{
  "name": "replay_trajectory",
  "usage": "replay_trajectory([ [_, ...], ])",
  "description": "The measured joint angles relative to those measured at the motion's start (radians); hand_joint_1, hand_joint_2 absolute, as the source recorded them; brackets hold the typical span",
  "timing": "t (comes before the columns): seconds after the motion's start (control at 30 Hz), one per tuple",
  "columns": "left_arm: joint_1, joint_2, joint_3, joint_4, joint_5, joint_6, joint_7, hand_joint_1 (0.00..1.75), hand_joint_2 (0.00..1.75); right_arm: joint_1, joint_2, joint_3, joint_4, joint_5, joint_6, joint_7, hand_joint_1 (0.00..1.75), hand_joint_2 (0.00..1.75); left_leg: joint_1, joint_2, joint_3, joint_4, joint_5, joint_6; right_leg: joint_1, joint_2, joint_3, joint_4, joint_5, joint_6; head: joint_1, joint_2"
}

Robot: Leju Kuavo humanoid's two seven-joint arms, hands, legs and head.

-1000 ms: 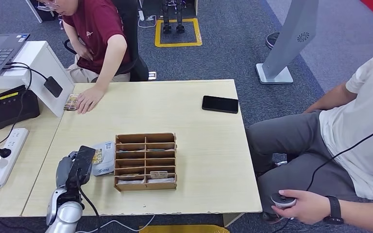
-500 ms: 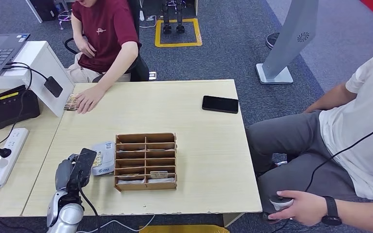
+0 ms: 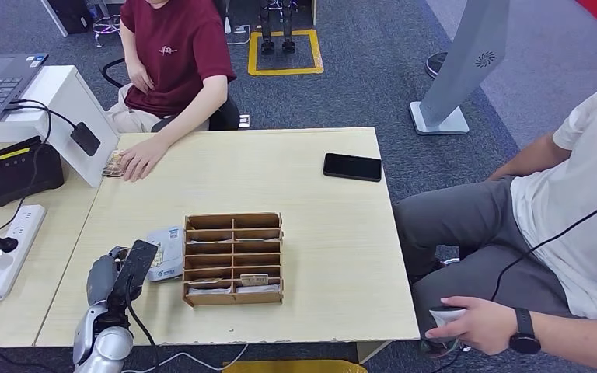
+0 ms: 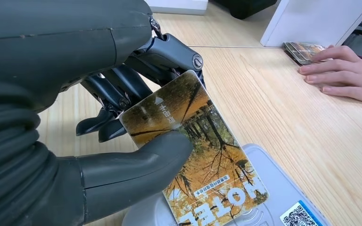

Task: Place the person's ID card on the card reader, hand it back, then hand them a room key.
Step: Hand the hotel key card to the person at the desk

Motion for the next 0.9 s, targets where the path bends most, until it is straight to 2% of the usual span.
replay_trajectory([
  [0.37,-0.015,0.007,0.0,0.036,-0.12,0.03,0.022,1.75,1.75,0.0,-0.002,0.0,0.0,0.0,0.0,-0.004,0.0,1.75,0.0,0.0,0.0,0.0,0.0,0.0,0.0,0.0,0.0,0.0,0.0,0.0,0.0,0.0],
  [0.63,-0.021,0.006,-0.015,0.079,-0.329,0.119,0.063,1.75,1.75,0.0,-0.002,0.0,0.0,0.0,0.006,-0.006,0.0,1.75,0.0,0.0,0.0,0.0,0.0,0.0,0.0,0.0,0.0,0.0,0.0,0.0,0.0,0.0],
  [0.9,-0.029,0.006,-0.027,0.107,-0.354,0.134,0.07,1.75,1.75,0.0,-0.003,0.0,0.0,0.0,0.006,-0.007,0.0,1.75,0.0,0.0,0.001,0.0,0.0,0.0,0.0,0.0,0.0,0.0,0.0,0.0,0.0,0.0],
])
